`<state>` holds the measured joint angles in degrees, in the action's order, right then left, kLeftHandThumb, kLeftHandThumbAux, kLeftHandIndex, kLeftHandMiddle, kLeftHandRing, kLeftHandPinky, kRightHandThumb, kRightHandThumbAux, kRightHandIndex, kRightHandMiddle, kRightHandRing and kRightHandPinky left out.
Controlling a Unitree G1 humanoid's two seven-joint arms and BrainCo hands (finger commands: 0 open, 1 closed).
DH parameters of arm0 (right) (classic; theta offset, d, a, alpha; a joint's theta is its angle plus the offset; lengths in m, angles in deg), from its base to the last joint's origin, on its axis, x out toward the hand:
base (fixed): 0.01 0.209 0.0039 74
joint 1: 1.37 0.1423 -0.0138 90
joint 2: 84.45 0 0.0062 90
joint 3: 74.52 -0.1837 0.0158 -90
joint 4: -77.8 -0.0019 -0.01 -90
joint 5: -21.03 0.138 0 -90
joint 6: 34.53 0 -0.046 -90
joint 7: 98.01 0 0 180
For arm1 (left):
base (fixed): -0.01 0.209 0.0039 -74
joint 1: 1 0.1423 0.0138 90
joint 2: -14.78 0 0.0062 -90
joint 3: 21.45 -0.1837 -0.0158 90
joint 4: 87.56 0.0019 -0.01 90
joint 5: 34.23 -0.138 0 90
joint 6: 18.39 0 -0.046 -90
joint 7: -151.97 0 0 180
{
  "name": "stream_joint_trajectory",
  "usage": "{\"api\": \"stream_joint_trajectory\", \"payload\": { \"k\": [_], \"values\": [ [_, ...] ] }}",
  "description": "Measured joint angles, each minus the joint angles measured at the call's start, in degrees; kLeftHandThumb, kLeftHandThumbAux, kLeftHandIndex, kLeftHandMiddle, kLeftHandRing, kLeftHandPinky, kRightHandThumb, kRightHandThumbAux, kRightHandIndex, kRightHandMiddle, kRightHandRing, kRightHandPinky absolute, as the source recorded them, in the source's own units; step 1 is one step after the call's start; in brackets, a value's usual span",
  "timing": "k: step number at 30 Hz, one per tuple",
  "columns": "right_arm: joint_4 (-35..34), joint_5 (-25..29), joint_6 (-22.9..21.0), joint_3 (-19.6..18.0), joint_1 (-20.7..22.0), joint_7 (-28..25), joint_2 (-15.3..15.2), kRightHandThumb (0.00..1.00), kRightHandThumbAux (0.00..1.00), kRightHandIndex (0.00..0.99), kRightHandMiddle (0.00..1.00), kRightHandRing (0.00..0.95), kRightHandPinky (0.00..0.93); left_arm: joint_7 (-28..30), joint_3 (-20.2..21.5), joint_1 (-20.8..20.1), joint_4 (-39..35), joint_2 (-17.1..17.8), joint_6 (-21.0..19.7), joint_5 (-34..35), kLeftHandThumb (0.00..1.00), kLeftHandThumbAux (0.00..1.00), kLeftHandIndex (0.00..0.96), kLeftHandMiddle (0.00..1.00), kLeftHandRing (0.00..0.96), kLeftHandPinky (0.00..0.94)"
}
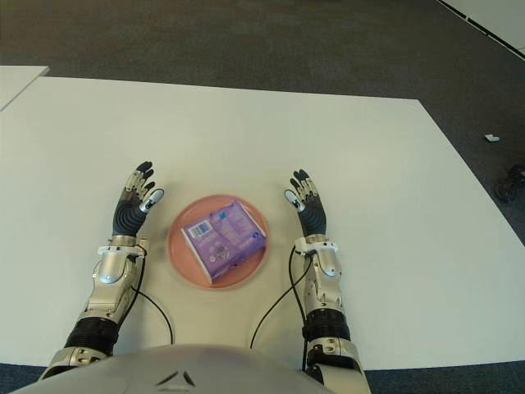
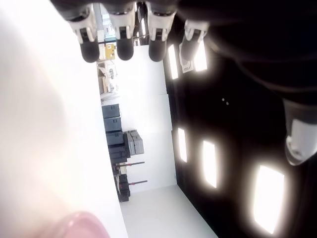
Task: Put the tissue paper into the plate.
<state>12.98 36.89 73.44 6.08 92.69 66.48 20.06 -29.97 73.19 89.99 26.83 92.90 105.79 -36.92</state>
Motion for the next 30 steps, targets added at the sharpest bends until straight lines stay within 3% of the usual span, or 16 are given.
{"api": "stream_joint_trajectory", "payload": {
  "k": [30],
  "values": [
    [-0.10, -0.09, -0.98, -0.54, 0.24, -0.02, 0.38, 0.000, 0.661, 0.000, 0.009, 0.000, 0.012, -1.78, 1.77, -0.54, 1.65, 0.07, 0.71, 0.48, 0.000, 0.508, 0.039, 0.012, 0.000, 0.000]
  ]
}}
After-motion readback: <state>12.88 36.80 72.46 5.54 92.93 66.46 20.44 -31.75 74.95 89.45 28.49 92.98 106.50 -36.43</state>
